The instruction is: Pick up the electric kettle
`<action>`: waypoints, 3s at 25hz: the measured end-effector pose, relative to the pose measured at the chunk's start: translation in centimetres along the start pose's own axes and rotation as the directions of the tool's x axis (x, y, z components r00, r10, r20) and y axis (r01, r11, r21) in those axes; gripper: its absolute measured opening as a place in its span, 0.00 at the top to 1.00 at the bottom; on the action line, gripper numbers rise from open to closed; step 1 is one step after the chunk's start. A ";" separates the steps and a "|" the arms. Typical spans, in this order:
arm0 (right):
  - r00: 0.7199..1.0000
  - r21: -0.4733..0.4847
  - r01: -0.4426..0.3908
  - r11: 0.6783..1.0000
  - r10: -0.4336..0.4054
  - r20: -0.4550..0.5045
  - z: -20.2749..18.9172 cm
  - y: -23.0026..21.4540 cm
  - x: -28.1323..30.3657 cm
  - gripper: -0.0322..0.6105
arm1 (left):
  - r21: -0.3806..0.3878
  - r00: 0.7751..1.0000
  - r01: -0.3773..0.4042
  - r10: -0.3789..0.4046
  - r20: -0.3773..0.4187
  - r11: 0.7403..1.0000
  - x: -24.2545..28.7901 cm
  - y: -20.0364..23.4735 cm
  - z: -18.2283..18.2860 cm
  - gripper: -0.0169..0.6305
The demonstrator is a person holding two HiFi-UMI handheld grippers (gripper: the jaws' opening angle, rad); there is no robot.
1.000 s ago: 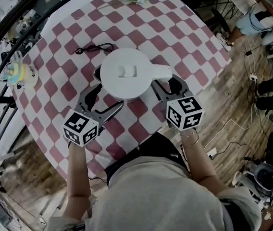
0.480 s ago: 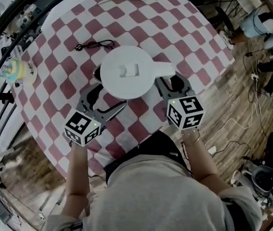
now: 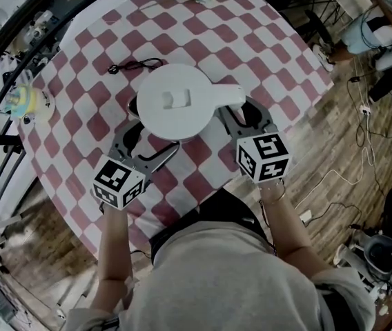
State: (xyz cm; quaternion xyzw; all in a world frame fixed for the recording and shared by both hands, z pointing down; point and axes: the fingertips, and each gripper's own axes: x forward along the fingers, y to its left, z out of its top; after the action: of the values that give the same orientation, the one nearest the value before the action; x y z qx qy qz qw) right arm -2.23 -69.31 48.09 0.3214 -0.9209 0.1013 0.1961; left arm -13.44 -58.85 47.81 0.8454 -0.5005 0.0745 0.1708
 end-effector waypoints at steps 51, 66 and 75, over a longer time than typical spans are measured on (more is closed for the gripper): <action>0.961 -0.011 0.069 0.998 -0.064 0.269 9.5 6.6 -14.6 0.71 | 0.109 0.948 0.000 -0.035 0.318 0.994 -12.0 -9.5 11.6 0.35; 0.967 -0.011 0.050 0.999 -0.046 0.249 8.8 7.2 -13.9 0.72 | 0.093 0.947 -0.003 -0.027 0.321 0.996 -12.4 -8.9 11.1 0.36; 0.968 -0.031 0.064 0.997 -0.054 0.246 9.0 7.1 -13.6 0.72 | 0.075 0.946 0.004 -0.028 0.324 0.997 -12.1 -8.5 11.0 0.36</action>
State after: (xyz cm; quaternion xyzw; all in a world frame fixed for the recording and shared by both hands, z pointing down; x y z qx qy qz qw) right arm 0.35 -59.13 33.69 0.3549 -0.9298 0.0372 0.0901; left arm -12.44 -49.14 32.14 0.8560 -0.5118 -0.0489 0.0553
